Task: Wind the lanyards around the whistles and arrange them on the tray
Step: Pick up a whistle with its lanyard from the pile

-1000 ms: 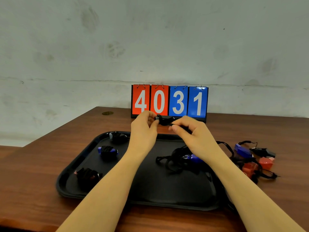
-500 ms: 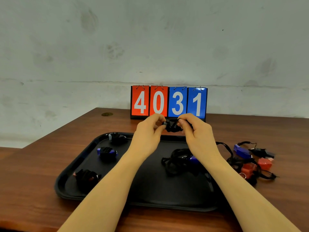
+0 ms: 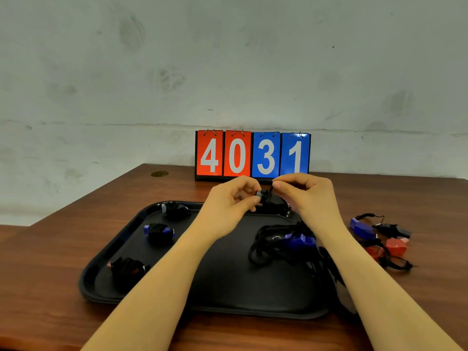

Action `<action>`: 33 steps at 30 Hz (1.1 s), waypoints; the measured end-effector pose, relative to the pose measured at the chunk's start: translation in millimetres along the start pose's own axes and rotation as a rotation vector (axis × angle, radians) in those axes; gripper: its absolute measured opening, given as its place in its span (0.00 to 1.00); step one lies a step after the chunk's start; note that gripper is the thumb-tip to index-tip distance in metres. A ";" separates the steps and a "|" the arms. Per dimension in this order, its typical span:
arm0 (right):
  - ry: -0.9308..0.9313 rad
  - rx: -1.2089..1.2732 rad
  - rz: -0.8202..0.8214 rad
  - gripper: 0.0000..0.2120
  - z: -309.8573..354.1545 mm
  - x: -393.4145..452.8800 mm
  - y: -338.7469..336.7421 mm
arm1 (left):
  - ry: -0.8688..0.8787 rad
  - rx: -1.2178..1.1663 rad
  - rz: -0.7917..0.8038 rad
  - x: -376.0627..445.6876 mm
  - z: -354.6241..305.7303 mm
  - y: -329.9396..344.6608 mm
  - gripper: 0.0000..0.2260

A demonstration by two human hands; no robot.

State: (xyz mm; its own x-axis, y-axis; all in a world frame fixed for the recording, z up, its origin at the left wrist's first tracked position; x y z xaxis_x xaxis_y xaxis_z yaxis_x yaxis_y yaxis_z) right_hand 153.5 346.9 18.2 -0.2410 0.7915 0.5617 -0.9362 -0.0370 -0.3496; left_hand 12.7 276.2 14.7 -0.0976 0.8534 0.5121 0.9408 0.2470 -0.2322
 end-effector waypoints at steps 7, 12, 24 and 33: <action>0.054 0.028 0.125 0.08 2.7 -1.0 8.4 | -0.023 -0.284 -0.065 1.5 -1.8 -6.9 0.06; -0.025 0.006 0.235 0.04 11.5 -8.4 22.9 | -0.064 -0.339 -0.197 2.3 6.3 -16.9 0.05; -0.095 -0.032 0.327 0.07 25.2 -14.2 25.5 | -0.084 -0.006 -0.365 6.1 14.6 -31.6 0.03; -0.499 -0.661 0.074 0.06 34.2 -17.5 30.0 | -0.030 0.227 -0.321 6.3 14.0 -29.5 0.04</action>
State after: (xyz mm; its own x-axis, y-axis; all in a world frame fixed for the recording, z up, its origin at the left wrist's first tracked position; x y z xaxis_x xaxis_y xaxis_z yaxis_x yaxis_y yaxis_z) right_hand 120.9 311.1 23.6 -0.5272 0.4316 0.7320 -0.6079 0.4104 -0.6797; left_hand -20.2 280.6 13.2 -0.3873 0.7284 0.5651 0.7654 0.5957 -0.2434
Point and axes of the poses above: each hand's wrist, its own x-axis towards the middle knuckle, its own y-axis out of the palm, z = x × y, the point moved 7 cm from there along x, towards the middle knuckle, and after that the axes turned 15 degrees about -x, right-handed, at the moved point
